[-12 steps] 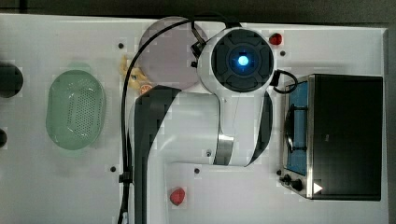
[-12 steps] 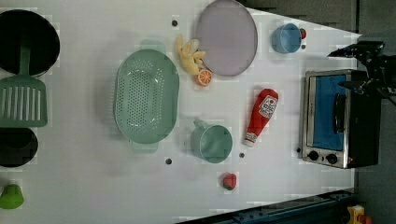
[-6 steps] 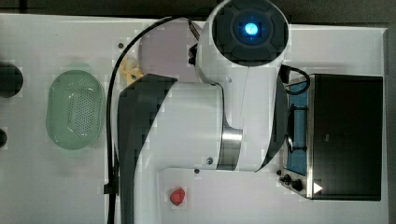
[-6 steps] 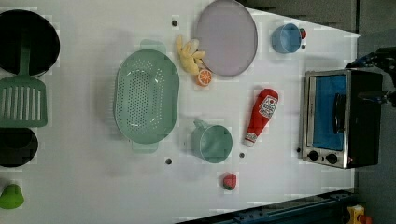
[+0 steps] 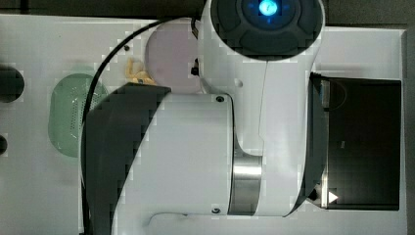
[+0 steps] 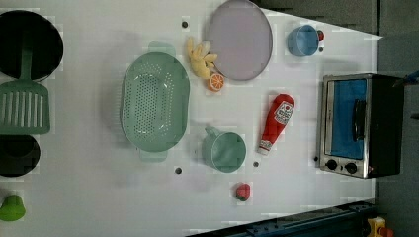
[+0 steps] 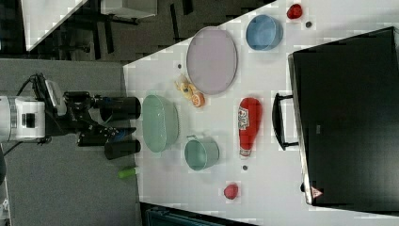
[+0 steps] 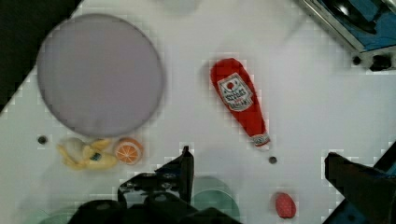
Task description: Pick Ketchup from oven and place it on table.
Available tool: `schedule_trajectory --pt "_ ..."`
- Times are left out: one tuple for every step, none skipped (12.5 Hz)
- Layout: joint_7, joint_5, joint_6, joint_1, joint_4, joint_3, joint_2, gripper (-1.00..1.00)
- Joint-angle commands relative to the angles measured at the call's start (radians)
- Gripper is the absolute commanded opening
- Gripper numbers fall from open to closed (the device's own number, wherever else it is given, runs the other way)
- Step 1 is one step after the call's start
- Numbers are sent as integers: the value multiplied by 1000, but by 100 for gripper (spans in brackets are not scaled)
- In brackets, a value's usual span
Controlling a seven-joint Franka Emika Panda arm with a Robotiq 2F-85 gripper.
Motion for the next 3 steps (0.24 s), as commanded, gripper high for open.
schedule_trajectory --pt "24 -11 -9 -5 2 -19 -5 100" --pt "24 -11 -8 -4 2 -18 -3 100" --pt "24 -11 -8 -4 1 -17 -2 100"
